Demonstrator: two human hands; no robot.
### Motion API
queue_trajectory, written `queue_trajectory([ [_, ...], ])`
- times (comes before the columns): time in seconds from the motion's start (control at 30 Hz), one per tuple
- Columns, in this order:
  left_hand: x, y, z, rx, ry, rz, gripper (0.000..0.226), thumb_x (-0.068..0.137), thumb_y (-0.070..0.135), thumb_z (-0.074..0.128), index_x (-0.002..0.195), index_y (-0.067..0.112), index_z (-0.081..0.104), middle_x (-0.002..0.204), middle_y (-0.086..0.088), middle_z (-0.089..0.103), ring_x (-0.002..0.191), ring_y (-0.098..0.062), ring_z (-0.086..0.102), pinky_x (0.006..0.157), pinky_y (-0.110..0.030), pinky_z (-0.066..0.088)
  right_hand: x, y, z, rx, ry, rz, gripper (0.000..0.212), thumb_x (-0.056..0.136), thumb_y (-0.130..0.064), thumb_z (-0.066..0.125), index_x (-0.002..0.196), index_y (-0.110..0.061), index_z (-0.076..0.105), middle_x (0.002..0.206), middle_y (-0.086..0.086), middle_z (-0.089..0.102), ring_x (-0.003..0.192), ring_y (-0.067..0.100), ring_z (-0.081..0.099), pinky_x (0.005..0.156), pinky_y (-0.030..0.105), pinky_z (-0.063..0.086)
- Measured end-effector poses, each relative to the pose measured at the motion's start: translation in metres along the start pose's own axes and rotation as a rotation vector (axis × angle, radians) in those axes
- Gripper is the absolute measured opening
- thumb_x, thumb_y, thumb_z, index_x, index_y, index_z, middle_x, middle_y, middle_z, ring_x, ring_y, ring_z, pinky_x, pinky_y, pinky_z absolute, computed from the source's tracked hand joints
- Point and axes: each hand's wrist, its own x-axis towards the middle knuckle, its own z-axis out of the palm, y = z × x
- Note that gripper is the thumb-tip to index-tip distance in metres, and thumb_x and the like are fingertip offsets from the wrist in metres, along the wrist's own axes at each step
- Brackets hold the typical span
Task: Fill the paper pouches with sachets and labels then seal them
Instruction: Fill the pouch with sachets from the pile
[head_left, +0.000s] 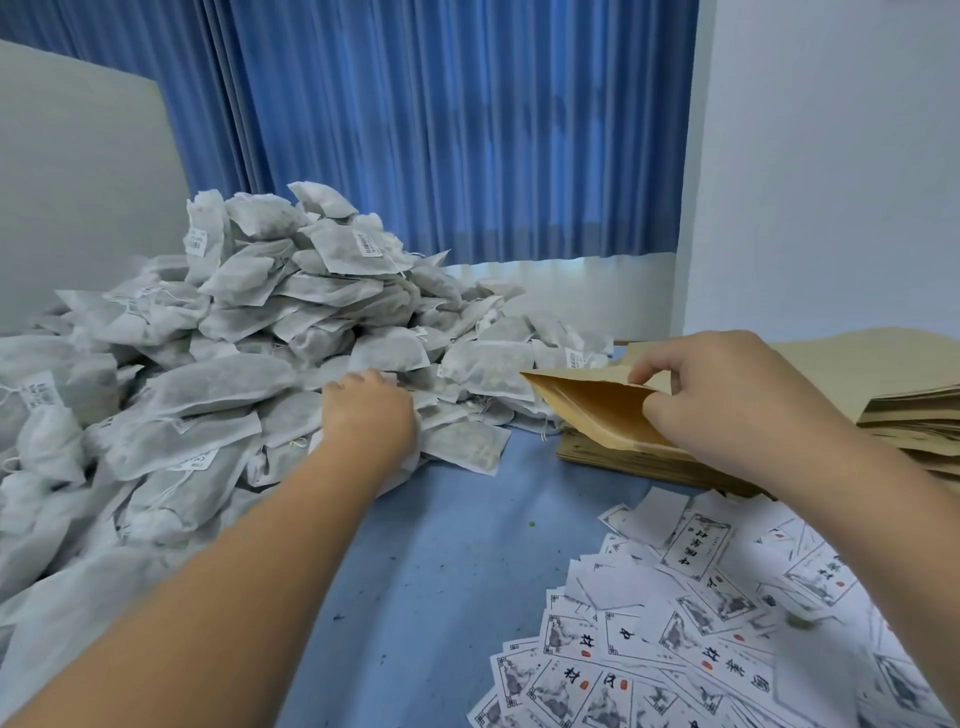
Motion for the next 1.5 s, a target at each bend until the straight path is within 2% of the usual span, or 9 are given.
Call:
queue_trajectory([
  [0.2,0.015,-0.006,0.006,0.032,-0.009,-0.09,0.05,0.097,0.027,0.04,0.146,0.018,0.034,0.157,-0.026,0.006,0.138,-0.04,0.027,0.108,-0.046,0.028,0.0,0.001,-0.001,0.001,0.014,-0.004,0.026,0.077,-0.017,0.055,0.084,-0.041,0.059,0.065,-0.01,0.053,0.068,0.012,0.051,0.052,0.023,0.035],
  [0.4,0.021,-0.031,0.006,0.01,-0.164,-0.002,0.059,0.088,0.053,0.044,0.144,0.037,0.03,0.154,-0.021,0.02,0.141,-0.039,0.018,0.109,-0.053,0.02,-0.001,0.001,0.001,0.011,0.007,0.004,0.027,0.077,-0.016,0.055,0.086,-0.04,0.061,0.065,-0.012,0.053,0.068,0.007,0.049,0.053,0.023,0.034],
  [0.47,0.023,-0.036,0.008,-0.084,-0.168,0.045,0.049,0.088,0.049,0.047,0.135,0.038,0.038,0.145,-0.017,0.034,0.136,-0.034,0.029,0.104,-0.048,0.03,0.0,0.0,0.001,0.012,0.004,0.009,0.026,0.077,-0.017,0.055,0.085,-0.04,0.061,0.065,-0.012,0.053,0.068,0.008,0.05,0.054,0.023,0.035],
  [0.6,0.023,-0.043,0.006,-0.225,-0.085,0.116,0.011,0.089,0.033,0.049,0.1,0.032,0.048,0.112,-0.001,0.057,0.106,-0.025,0.053,0.08,-0.036,0.045,-0.002,-0.001,-0.001,0.009,-0.009,0.016,0.027,0.077,-0.016,0.055,0.087,-0.04,0.062,0.065,-0.012,0.052,0.069,0.01,0.051,0.054,0.024,0.035],
  [0.87,-0.01,-0.018,-0.002,-0.448,0.372,0.387,0.029,0.078,0.037,0.06,0.103,0.023,0.062,0.093,-0.004,0.059,0.094,-0.027,0.055,0.071,-0.031,0.039,-0.002,0.0,-0.007,0.014,0.006,0.013,0.028,0.077,-0.016,0.054,0.089,-0.039,0.064,0.066,-0.012,0.051,0.07,0.012,0.051,0.053,0.023,0.035],
  [1.03,-0.044,0.031,0.002,-0.657,0.117,0.485,0.049,0.07,0.052,0.056,0.113,0.037,0.038,0.097,0.011,0.055,0.088,-0.016,0.053,0.067,-0.031,0.039,-0.002,-0.002,-0.006,0.018,-0.017,0.007,0.03,0.076,-0.013,0.055,0.091,-0.037,0.066,0.067,-0.011,0.05,0.076,0.019,0.055,0.055,0.026,0.038],
  [1.2,-0.05,0.062,0.026,-0.71,0.061,0.533,0.055,0.072,0.058,0.064,0.117,0.032,0.046,0.116,0.01,0.044,0.103,-0.013,0.049,0.083,-0.03,0.042,-0.002,0.001,-0.007,0.016,-0.002,-0.014,0.028,0.076,-0.014,0.056,0.088,-0.038,0.065,0.068,-0.012,0.051,0.072,0.014,0.054,0.054,0.024,0.037],
  [1.33,-0.059,0.069,0.033,-0.959,-0.164,0.623,0.055,0.066,0.061,0.064,0.111,0.042,0.037,0.109,0.018,0.045,0.09,0.001,0.05,0.07,-0.019,0.039,-0.002,0.002,-0.003,0.008,0.0,-0.018,0.027,0.076,-0.015,0.056,0.087,-0.037,0.066,0.067,-0.012,0.049,0.07,0.013,0.052,0.055,0.026,0.038],
  [1.5,-0.063,0.071,0.038,-1.011,-0.013,0.622,0.04,0.079,0.042,0.064,0.111,0.043,0.04,0.104,0.02,0.052,0.092,-0.002,0.052,0.076,-0.024,0.044,-0.001,0.002,0.002,0.002,-0.037,-0.026,0.027,0.076,-0.015,0.056,0.088,-0.036,0.066,0.066,-0.012,0.049,0.068,0.01,0.05,0.053,0.024,0.036],
])
